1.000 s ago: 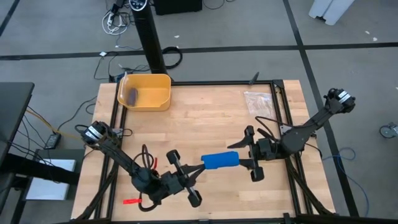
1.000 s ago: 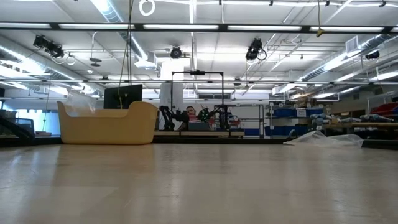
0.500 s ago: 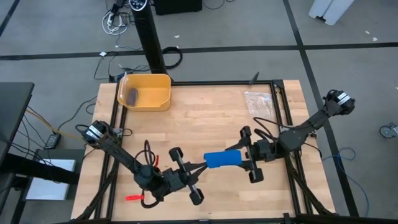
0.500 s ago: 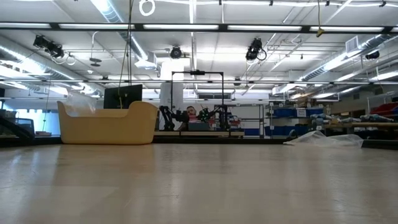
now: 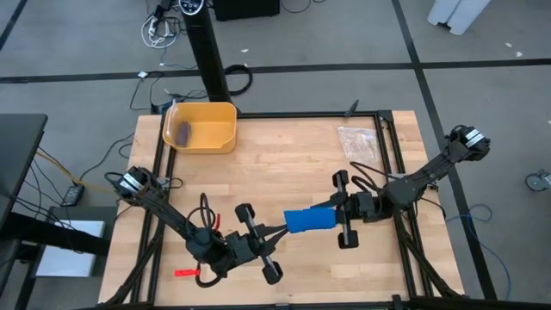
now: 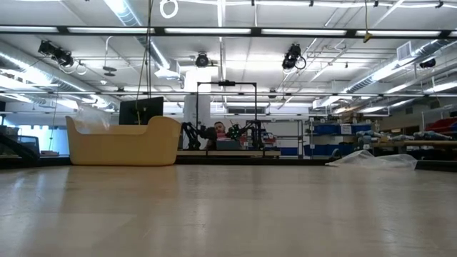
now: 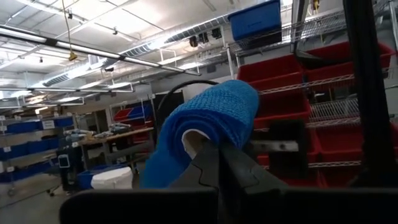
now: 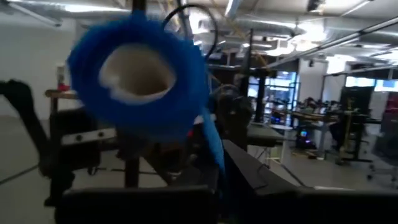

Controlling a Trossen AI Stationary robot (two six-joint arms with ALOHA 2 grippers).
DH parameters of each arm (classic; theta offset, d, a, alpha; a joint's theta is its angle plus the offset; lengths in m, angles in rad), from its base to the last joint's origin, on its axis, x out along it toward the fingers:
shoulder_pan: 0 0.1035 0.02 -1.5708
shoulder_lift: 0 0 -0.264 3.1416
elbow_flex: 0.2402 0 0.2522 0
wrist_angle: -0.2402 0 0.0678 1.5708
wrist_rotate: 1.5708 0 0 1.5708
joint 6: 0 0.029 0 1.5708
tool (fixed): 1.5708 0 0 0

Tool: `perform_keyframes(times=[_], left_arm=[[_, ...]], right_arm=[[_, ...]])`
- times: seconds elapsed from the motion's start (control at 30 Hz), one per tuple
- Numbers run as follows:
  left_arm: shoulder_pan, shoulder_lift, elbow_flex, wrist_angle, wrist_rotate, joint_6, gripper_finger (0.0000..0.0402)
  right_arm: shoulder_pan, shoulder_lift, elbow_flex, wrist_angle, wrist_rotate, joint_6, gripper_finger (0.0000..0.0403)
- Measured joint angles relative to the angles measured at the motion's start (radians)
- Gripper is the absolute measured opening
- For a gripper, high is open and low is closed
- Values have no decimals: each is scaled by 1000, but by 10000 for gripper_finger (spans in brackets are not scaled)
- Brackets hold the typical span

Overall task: Roll bandage
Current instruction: Roll the blue bandage

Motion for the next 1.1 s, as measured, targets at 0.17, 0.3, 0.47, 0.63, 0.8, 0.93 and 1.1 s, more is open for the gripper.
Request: perform_keyframes(times=[0.17,0.3,0.47,0.63,0.8,0.93,1.1], left_arm=[[-11,0,0,0,21,-12,0],[-15,0,0,16,34,-4,0],[-10,0,0,26,39,9,0],[6,0,0,27,25,82,0],[20,1,-20,26,0,138,0],[34,1,-40,23,-14,148,0],[46,1,-66,22,-19,188,0]], right_arm=[[-4,-54,0,-74,23,5,5],[-4,-83,1,-165,21,68,3],[0,-83,1,-246,4,153,2],[23,-83,1,-269,-19,194,3],[56,-83,1,-268,-18,197,4],[69,-83,1,-244,-18,197,12],[70,-83,1,-237,-17,202,32]])
